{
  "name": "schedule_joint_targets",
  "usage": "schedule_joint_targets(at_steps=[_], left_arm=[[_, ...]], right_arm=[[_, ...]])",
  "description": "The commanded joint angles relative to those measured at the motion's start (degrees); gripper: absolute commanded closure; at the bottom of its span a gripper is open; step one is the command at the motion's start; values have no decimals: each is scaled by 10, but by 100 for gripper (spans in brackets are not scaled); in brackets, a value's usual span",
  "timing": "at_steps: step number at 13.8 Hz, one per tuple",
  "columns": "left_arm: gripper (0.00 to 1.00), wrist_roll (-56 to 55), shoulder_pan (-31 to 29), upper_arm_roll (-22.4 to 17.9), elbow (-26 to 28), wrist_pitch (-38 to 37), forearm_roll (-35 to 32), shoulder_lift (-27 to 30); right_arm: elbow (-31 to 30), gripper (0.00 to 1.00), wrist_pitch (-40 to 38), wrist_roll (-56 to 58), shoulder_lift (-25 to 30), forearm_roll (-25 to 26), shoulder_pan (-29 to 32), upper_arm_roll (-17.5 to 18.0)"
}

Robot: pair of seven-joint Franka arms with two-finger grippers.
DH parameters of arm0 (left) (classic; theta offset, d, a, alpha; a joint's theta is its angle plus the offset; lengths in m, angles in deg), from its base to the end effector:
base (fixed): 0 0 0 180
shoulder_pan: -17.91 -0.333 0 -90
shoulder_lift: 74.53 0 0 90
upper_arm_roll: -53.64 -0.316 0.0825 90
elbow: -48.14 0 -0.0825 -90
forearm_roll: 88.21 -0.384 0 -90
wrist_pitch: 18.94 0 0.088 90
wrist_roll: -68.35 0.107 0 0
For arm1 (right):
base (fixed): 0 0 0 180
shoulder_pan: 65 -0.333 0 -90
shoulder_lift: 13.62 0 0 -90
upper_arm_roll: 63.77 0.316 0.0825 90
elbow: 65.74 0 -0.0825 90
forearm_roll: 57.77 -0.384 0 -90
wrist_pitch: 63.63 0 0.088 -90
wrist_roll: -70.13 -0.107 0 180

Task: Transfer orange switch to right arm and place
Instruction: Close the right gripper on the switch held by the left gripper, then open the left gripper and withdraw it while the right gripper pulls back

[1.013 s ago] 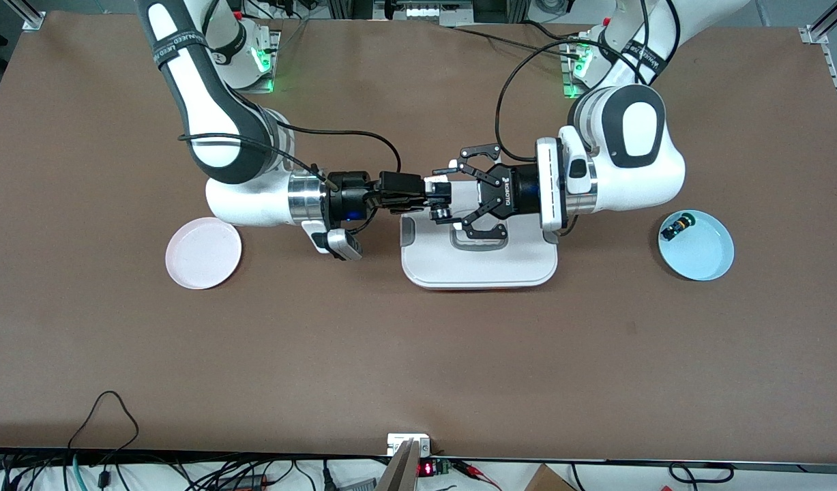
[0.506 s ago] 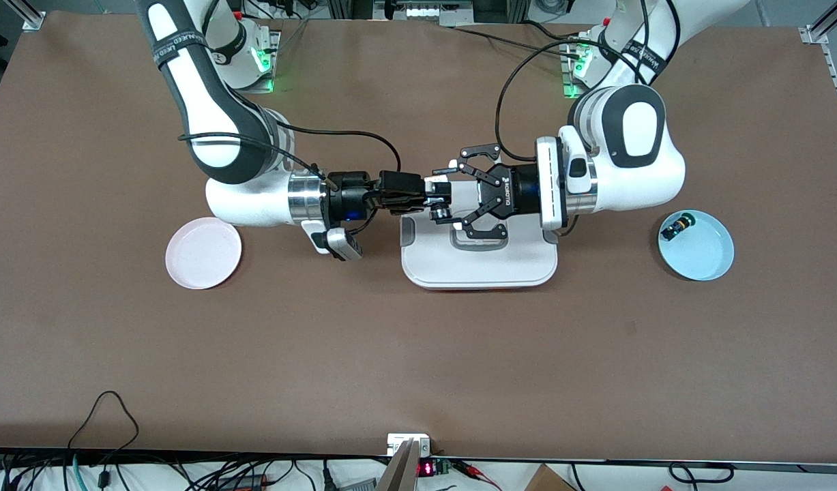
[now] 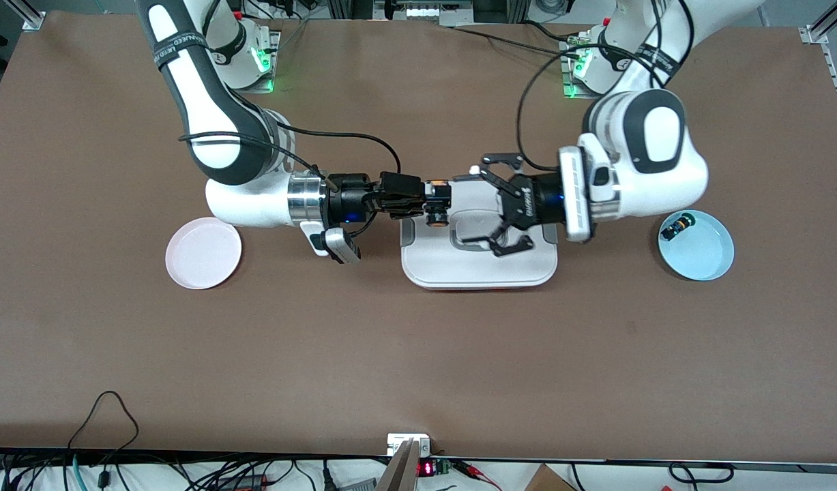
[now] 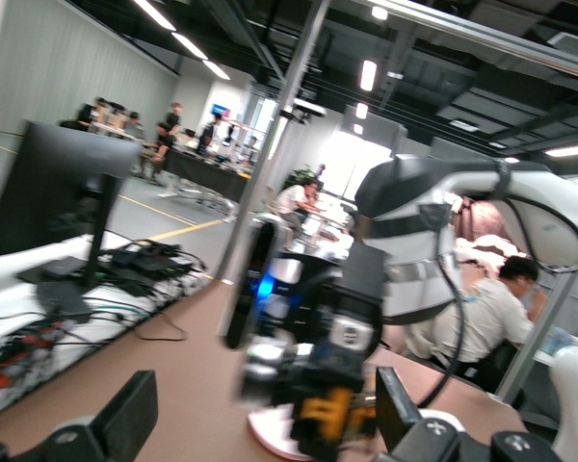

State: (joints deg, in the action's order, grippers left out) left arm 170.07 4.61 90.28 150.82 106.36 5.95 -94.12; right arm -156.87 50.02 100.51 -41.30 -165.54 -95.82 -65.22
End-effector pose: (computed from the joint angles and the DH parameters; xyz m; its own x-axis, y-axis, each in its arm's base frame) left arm 0.6092 -0.2577 0.4461 0.3563 0.0129 0.9343 -0.9157 -0.1941 0.3519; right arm 0.5909 0.4046 0.4184 0.9989 0.0092 -0.0456 -0.0459 0.0411 -0.9981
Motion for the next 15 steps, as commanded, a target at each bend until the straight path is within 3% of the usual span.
schedule_joint_targets(at_steps=[1, 4, 7, 10, 15], left_arm=[[0, -9, -20, -41, -4, -18, -57, 18], [0, 0, -50, -88, -1, -43, -125, 23], [0, 9, -59, -143, -5, -73, -257, 35], [0, -10, -63, -213, -4, -106, -327, 40], [0, -163, -64, -316, -5, -140, -472, 47]], right_arm=[[2, 80, -8, 14, -1, -1, 2, 0], [-4, 84, -7, 49, 2, 12, 15, -1], [-15, 86, -13, 61, 15, 119, 42, -1], [-18, 87, -26, 62, 29, 289, 75, -1], [-20, 87, -84, 99, 43, 593, 131, -1]])
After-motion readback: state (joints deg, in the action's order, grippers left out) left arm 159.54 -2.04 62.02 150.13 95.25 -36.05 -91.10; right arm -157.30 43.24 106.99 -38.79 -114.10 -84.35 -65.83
